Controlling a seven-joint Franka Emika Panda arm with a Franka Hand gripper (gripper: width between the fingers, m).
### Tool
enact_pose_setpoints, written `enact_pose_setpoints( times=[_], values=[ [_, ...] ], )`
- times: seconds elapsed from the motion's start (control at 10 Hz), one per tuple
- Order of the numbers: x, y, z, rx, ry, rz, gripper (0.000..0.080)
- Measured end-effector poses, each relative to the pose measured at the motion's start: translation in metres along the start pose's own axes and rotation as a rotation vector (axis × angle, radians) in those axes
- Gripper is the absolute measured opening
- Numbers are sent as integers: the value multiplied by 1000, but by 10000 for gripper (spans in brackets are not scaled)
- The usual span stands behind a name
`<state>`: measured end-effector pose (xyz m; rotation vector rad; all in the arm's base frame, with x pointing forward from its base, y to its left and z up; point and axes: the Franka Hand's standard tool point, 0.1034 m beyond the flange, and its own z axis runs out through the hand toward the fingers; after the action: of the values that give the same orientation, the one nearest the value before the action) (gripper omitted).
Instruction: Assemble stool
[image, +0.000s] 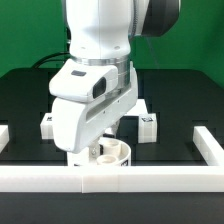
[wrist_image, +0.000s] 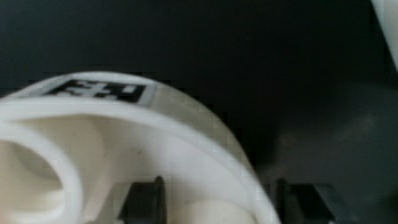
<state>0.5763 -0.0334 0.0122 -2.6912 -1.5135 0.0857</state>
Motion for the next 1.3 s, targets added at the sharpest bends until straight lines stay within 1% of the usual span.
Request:
enact_pose_setpoints(
  times=[0.4, 0.5, 0.6, 0.7, 0.8, 0.9, 1.0, 1.2, 1.3],
  values=[
    [-3, -1, 1, 8, -7, 2, 286],
    [-4, -2, 1, 13, -10, 3, 272],
    [-6, -4, 2, 24, -17, 4, 239],
    [-7, -9, 2, 43, -27, 2, 106],
    [-7, -8, 2, 42, -26, 2, 106],
    [-5, -8, 0, 36, -24, 5, 35],
    [4, -13, 0, 36, -23, 8, 34],
    [29, -26, -1, 35, -20, -11, 34],
    [37, -31, -1, 35, -21, -8, 34]
  ],
)
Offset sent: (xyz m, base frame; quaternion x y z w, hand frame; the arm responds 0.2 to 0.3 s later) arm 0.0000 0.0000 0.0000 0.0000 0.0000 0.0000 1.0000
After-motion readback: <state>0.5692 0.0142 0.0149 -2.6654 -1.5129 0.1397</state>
